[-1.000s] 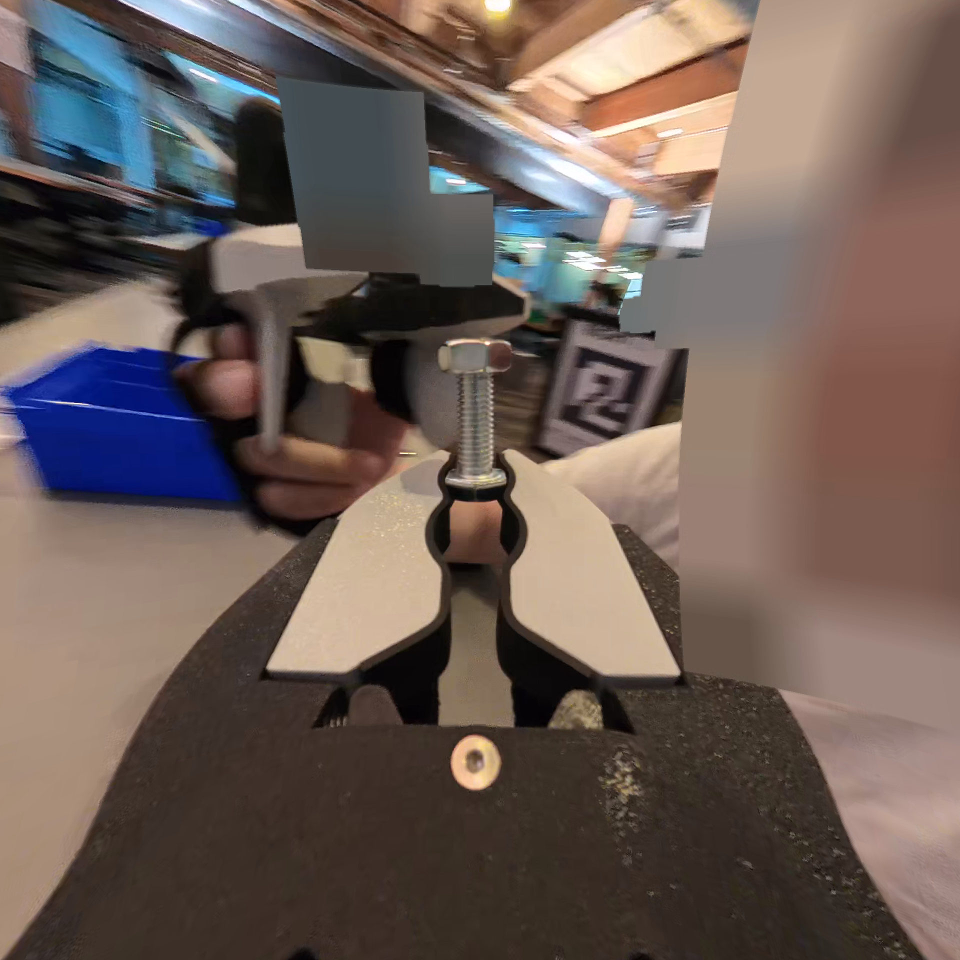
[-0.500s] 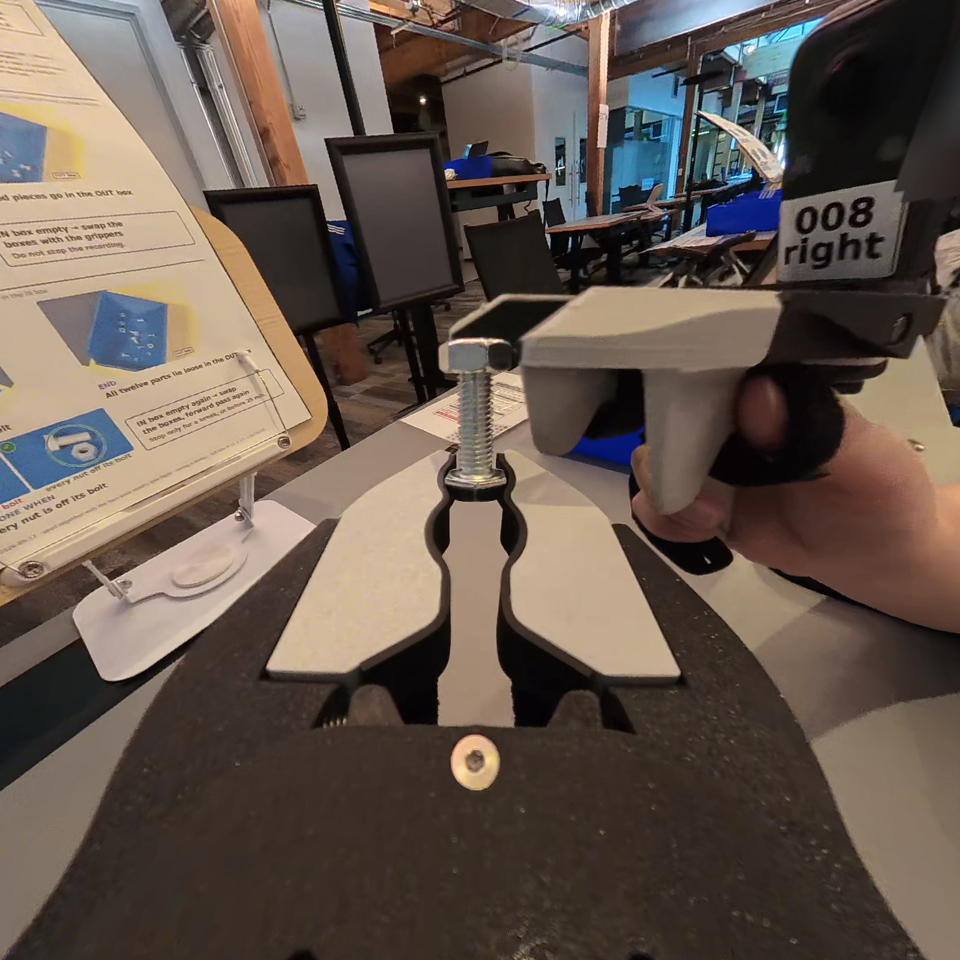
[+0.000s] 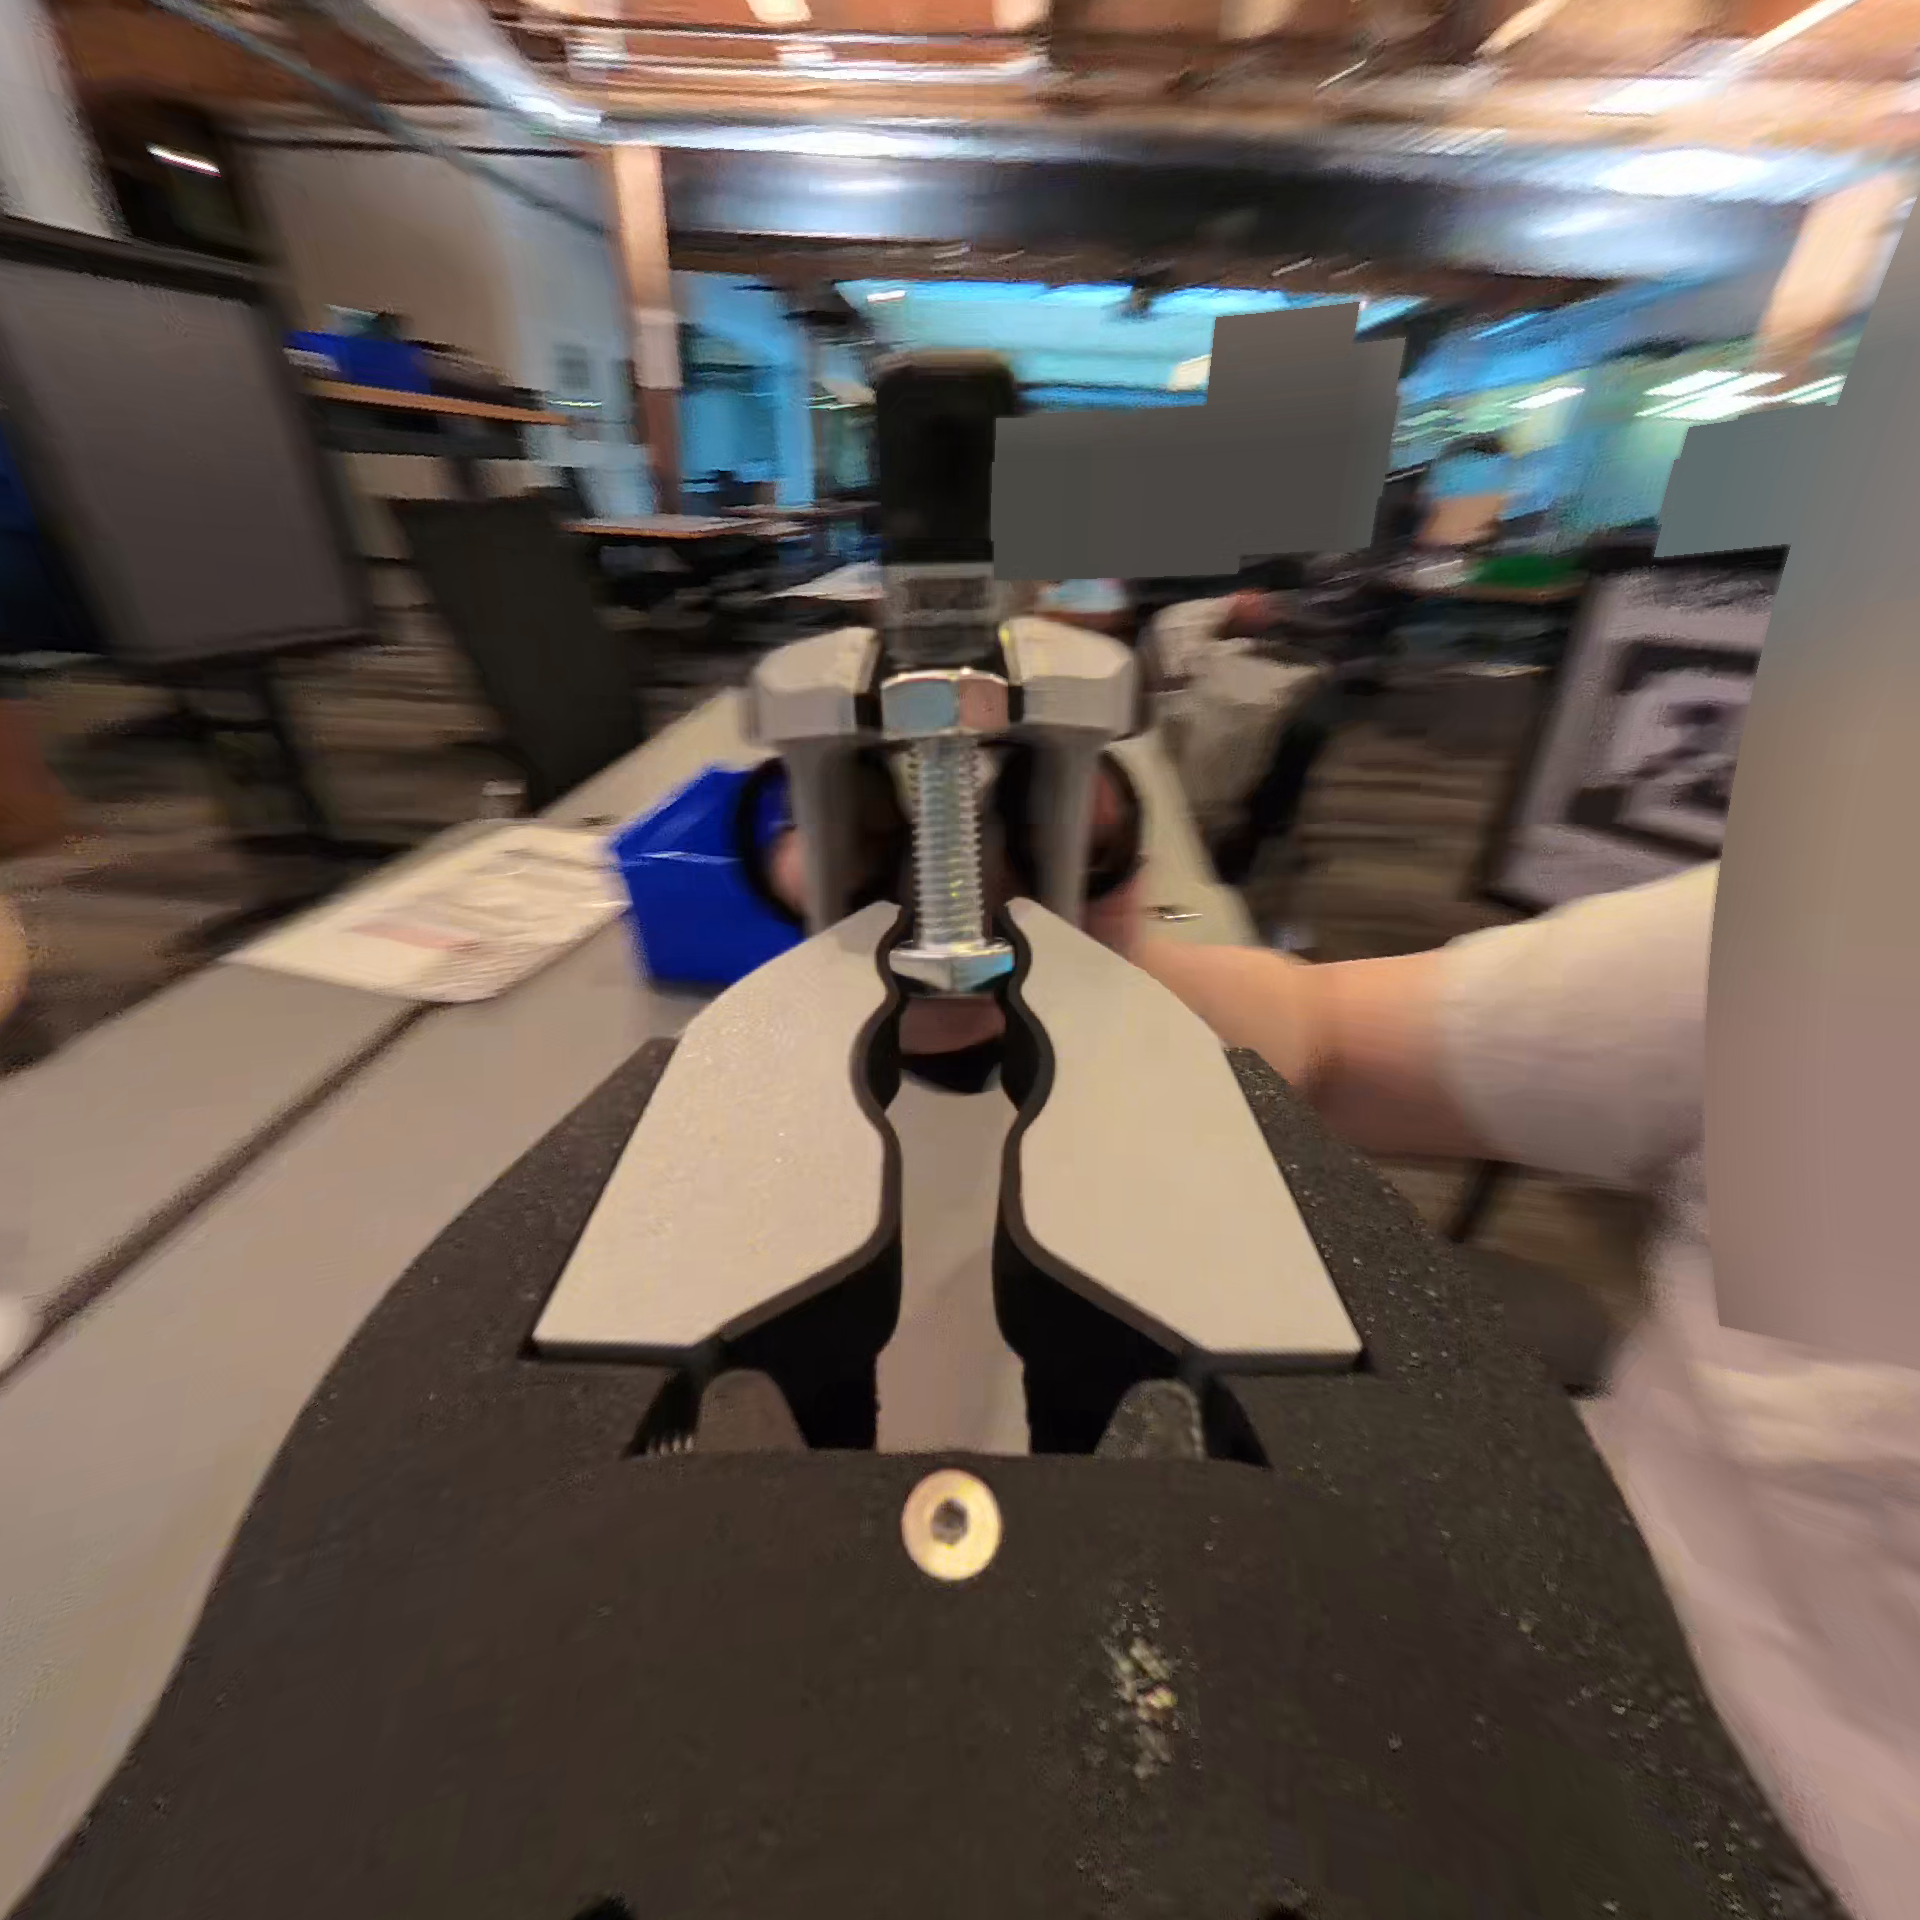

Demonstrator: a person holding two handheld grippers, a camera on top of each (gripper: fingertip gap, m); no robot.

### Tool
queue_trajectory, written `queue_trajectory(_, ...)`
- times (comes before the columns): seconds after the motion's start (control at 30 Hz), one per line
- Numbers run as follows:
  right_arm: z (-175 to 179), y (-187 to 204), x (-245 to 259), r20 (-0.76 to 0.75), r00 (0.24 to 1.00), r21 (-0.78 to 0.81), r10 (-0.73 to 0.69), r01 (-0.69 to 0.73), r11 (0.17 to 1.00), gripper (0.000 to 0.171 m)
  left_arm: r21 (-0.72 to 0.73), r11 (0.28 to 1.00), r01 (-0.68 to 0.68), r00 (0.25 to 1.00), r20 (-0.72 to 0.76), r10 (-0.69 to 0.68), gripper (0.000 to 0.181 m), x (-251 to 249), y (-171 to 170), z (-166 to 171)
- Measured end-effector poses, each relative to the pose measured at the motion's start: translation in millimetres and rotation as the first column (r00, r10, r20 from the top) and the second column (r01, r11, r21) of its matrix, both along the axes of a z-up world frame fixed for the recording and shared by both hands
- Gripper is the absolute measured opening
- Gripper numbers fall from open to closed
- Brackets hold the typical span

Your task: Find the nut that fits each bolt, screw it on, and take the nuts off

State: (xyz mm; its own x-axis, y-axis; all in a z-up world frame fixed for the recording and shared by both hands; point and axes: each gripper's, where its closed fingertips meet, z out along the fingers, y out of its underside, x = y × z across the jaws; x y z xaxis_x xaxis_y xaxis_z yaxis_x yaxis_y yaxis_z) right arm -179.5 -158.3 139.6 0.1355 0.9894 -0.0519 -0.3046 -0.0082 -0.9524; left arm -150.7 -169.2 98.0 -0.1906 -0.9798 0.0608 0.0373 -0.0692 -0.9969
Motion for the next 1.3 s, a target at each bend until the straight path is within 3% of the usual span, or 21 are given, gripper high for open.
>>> queue_trajectory(0.07, 2, -19, 2, -0.033, 0.984, 0.042, 0.173, -0.172, 0.984, 0.018, -0.113, 0.970, 0.215, 0.977, 0.020, -0.214, 0.013, -3, -26, 3)
queue_trajectory(0.2, -3, -40, 5, -0.086, 0.923, 0.077, 0.375, -0.369, 0.926, 0.017, -0.317, 0.811, 0.493, 0.867, 0.095, -0.490, 0.014, -7, -58, 3)
queue_trajectory(0.27, -5, -43, 6, -0.101, 0.902, 0.086, 0.419, -0.411, 0.907, 0.017, -0.405, 0.712, 0.573, 0.808, 0.136, -0.573, 0.014, -10, -65, 4)
queue_trajectory(0.37, -7, -44, 8, -0.112, 0.887, 0.084, 0.448, -0.441, 0.893, 0.017, -0.429, 0.676, 0.599, 0.786, 0.153, -0.599, 0.014, -10, -67, 3)
queue_trajectory(0.47, -8, -44, 7, -0.110, 0.883, 0.076, 0.455, -0.449, 0.890, 0.018, -0.400, 0.710, 0.580, 0.801, 0.122, -0.586, 0.014, -10, -66, 1)
queue_trajectory(0.73, -14, -39, 1, -0.019, 0.918, 0.053, 0.396, -0.395, 0.917, 0.017, -0.143, 0.919, 0.367, 0.921, -0.081, -0.381, 0.016, -1, -51, -16)
queue_trajectory(1.07, -15, -37, 2, -0.001, 0.929, 0.079, 0.371, -0.370, 0.926, 0.017, -0.049, 0.955, 0.292, 0.947, -0.127, -0.295, 0.015, 2, -46, -21)
queue_trajectory(1.13, -11, -32, 5, -0.023, 0.943, 0.083, 0.332, -0.329, 0.940, 0.020, -0.039, 0.967, 0.251, 0.960, -0.119, -0.254, 0.015, 2, -38, -19)
queue_trajectory(1.17, -8, -27, 7, -0.044, 0.952, 0.071, 0.302, -0.299, 0.952, 0.033, -0.027, 0.975, 0.222, 0.968, -0.116, -0.224, 0.015, 3, -34, -19)
queue_trajectory(1.3, -1, 4, 14, -0.020, 1.000, 0.065, 0.017, -0.015, 0.998, 0.042, 0.046, 0.998, 0.050, 0.994, -0.101, -0.045, 0.015, 5, -10, -16)
